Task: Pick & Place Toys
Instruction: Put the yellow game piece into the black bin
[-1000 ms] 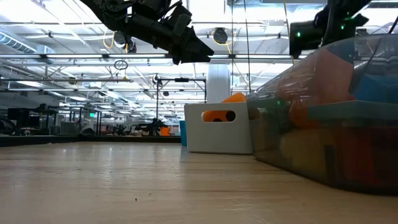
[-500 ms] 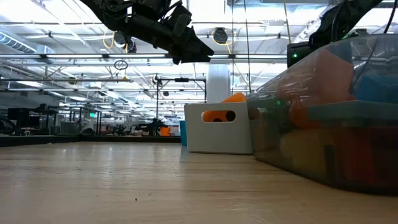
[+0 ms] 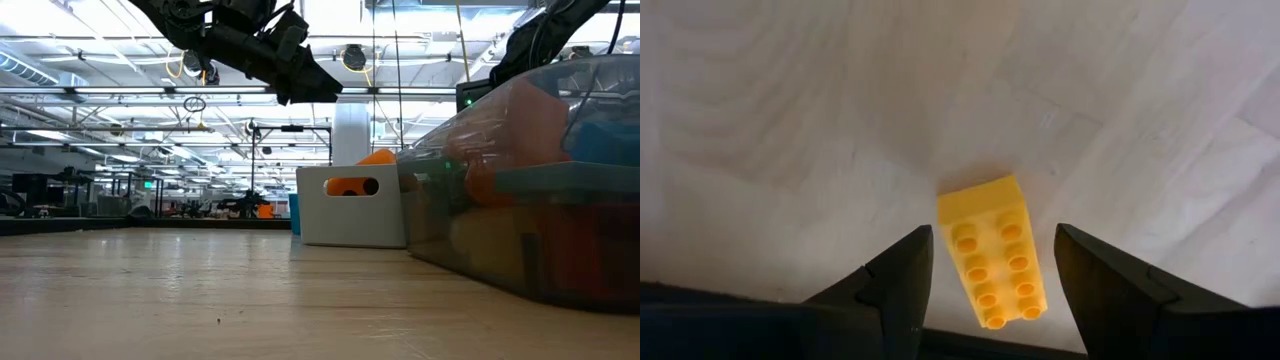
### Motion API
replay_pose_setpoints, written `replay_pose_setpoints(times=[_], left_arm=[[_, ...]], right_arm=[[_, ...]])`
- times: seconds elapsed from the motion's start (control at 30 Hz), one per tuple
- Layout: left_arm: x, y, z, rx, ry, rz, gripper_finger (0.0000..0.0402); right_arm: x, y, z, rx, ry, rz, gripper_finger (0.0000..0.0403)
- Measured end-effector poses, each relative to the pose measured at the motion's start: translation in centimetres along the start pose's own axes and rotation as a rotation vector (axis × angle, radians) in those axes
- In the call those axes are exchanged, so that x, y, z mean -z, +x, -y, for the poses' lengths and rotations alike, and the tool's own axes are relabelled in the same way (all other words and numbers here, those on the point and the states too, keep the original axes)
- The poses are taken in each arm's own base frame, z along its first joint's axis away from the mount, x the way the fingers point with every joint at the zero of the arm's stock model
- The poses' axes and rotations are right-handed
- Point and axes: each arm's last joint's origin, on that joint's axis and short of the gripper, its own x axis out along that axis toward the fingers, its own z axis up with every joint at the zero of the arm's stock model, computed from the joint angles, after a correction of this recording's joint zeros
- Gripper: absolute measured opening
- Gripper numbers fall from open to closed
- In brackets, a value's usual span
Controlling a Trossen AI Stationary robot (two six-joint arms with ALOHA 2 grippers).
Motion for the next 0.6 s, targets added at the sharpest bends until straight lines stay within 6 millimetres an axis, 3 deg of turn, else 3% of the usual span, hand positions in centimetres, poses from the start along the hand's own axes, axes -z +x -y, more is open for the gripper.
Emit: replay_pose_setpoints(times=[0.6], left_arm=[[-0.1, 0.2, 0.9, 0.026, 0.026, 0.003, 0.0227]], right_arm=[[0.5, 2.2, -0.4, 0.018, -0.010, 0.015, 0.0193]])
